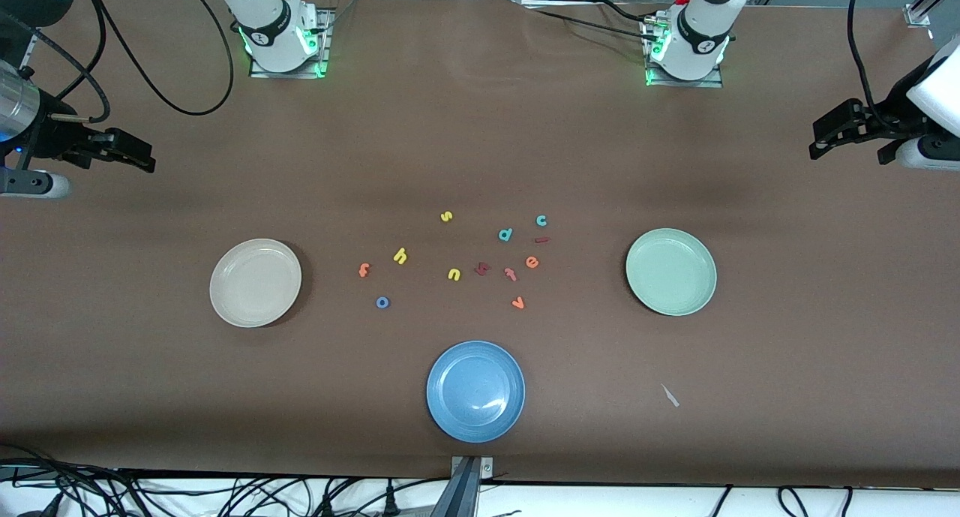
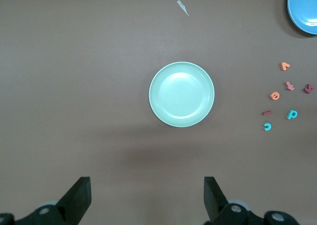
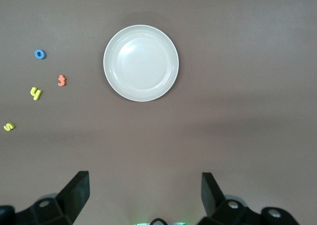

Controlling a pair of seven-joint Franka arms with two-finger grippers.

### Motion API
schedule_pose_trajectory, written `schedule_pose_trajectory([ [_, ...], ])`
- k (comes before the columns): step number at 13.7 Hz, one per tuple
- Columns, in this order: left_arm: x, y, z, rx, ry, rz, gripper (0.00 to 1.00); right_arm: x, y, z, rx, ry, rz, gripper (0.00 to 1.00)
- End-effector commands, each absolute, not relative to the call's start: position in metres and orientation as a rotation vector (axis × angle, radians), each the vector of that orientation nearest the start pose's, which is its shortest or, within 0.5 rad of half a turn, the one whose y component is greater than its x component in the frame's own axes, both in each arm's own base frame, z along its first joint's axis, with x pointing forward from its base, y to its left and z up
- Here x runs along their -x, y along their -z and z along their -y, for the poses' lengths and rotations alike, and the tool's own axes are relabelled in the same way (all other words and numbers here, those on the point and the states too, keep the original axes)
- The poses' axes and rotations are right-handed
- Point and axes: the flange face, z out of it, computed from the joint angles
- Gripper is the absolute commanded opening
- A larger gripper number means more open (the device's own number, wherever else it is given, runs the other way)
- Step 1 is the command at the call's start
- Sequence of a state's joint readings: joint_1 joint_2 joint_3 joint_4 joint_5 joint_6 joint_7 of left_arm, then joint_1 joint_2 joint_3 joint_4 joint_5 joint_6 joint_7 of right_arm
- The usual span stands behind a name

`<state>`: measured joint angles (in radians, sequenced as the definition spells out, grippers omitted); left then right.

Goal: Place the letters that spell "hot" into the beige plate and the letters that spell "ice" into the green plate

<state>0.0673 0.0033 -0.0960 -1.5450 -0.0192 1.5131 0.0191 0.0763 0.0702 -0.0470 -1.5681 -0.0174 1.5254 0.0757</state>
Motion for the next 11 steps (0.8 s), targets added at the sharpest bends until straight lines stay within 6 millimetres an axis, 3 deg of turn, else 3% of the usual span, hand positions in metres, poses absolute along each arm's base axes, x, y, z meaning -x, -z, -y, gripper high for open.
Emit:
schedule_pose_trajectory([
  [1, -0.545, -0.632, 0.016, 3.168, -0.058, -0.072, 1.0, -0.569, -0.585, -0.016, 3.147, -0.171, -0.089, 1.0],
  [8, -0.547, -0.627, -0.003, 3.169, -0.072, -0.009, 1.0, -0.569, -0.585, -0.016, 3.147, -0.171, -0.092, 1.0],
  [11, -0.555, -0.614, -0.01, 3.148, -0.099, 0.002, 1.0, -0.569, -0.585, -0.016, 3.147, -0.171, -0.092, 1.0],
])
